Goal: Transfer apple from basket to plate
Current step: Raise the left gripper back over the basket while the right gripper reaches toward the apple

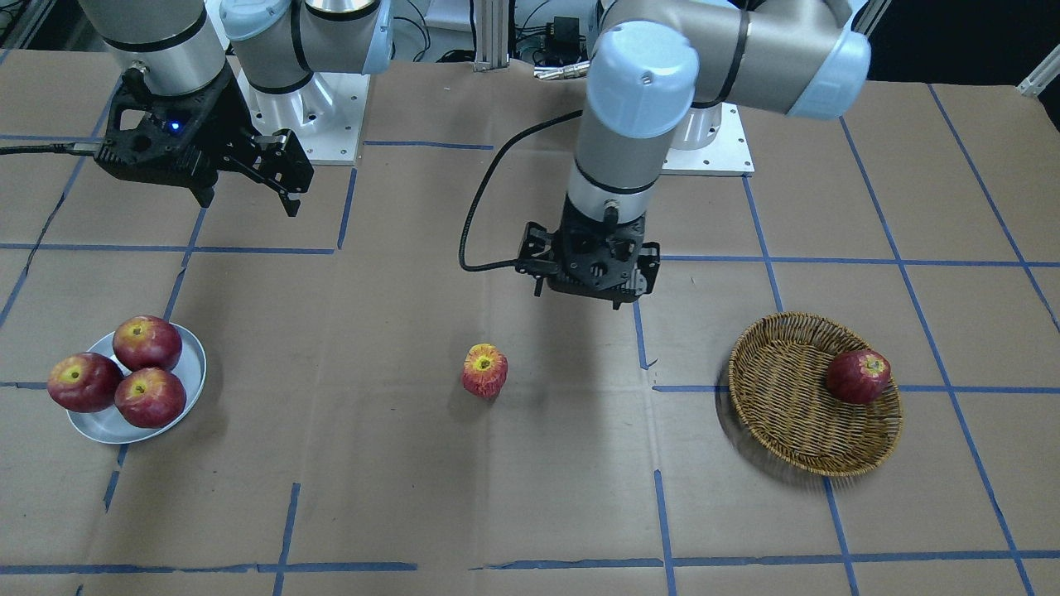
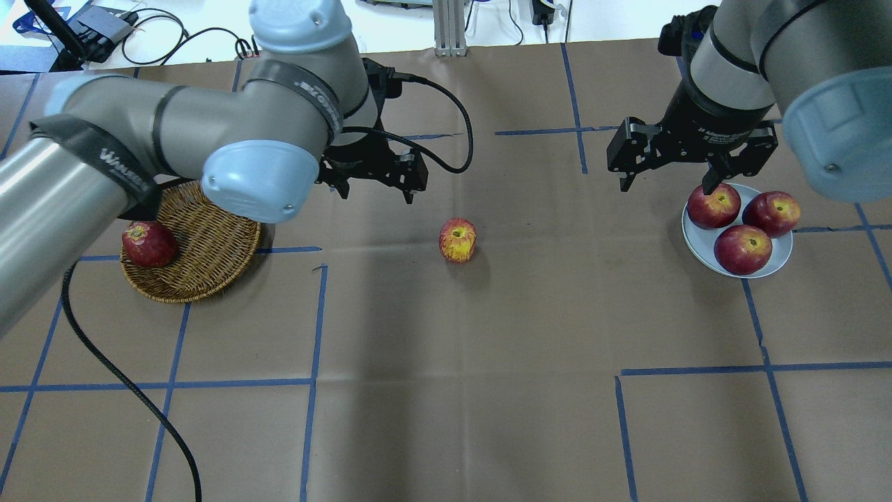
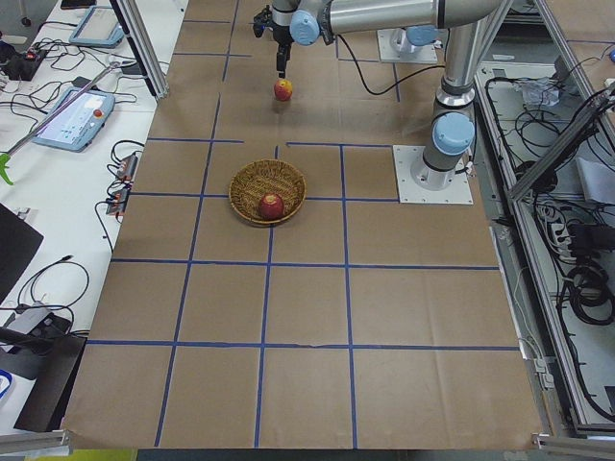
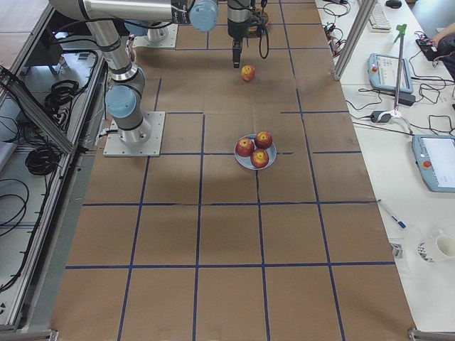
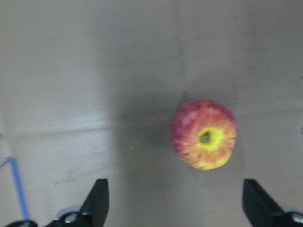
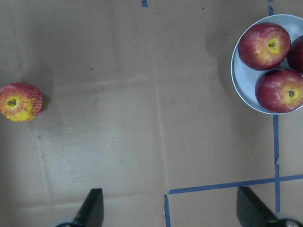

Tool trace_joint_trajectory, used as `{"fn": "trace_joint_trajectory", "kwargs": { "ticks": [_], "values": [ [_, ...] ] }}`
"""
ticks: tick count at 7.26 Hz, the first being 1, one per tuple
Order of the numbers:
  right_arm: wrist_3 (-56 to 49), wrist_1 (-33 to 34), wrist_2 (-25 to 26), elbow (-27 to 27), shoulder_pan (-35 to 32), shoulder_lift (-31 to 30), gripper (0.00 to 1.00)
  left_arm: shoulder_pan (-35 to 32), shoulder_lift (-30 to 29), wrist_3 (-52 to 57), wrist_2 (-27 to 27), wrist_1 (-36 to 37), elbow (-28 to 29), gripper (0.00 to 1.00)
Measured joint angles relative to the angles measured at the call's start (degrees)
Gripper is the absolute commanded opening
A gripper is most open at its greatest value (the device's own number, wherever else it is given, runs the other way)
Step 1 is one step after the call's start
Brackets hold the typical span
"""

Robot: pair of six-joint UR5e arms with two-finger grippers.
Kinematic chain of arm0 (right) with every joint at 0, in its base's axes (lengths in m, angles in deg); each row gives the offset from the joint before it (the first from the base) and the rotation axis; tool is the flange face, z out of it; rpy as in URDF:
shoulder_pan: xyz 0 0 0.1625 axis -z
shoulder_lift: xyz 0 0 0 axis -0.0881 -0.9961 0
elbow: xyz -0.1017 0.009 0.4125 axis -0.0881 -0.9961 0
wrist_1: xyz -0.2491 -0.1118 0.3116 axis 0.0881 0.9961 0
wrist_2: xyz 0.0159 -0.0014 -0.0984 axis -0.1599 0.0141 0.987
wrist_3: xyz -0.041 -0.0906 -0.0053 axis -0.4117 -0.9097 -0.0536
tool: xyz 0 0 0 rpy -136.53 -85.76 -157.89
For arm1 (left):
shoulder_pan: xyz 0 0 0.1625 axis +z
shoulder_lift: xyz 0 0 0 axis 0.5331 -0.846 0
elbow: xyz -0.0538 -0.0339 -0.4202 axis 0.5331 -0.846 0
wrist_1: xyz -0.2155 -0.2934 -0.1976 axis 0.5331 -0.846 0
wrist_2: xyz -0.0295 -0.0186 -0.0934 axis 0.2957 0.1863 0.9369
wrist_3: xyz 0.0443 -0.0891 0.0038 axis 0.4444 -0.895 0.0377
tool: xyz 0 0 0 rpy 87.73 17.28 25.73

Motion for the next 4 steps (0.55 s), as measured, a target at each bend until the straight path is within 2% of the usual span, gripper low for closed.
{"fn": "trace_joint_trajectory", "kwargs": {
  "ticks": [2, 4],
  "values": [
    [0.1, 0.0, 0.2, -0.1, -0.1, -0.2, 1.00, 5.0, 3.6, 13.0, 2.2, -3.7, -0.2, 0.99],
    [1.4, 0.2, 0.3, -0.5, -1.5, 0.1, 1.00, 9.7, 9.7, 19.1, 2.3, -13.4, 0.4, 0.99]
  ]
}}
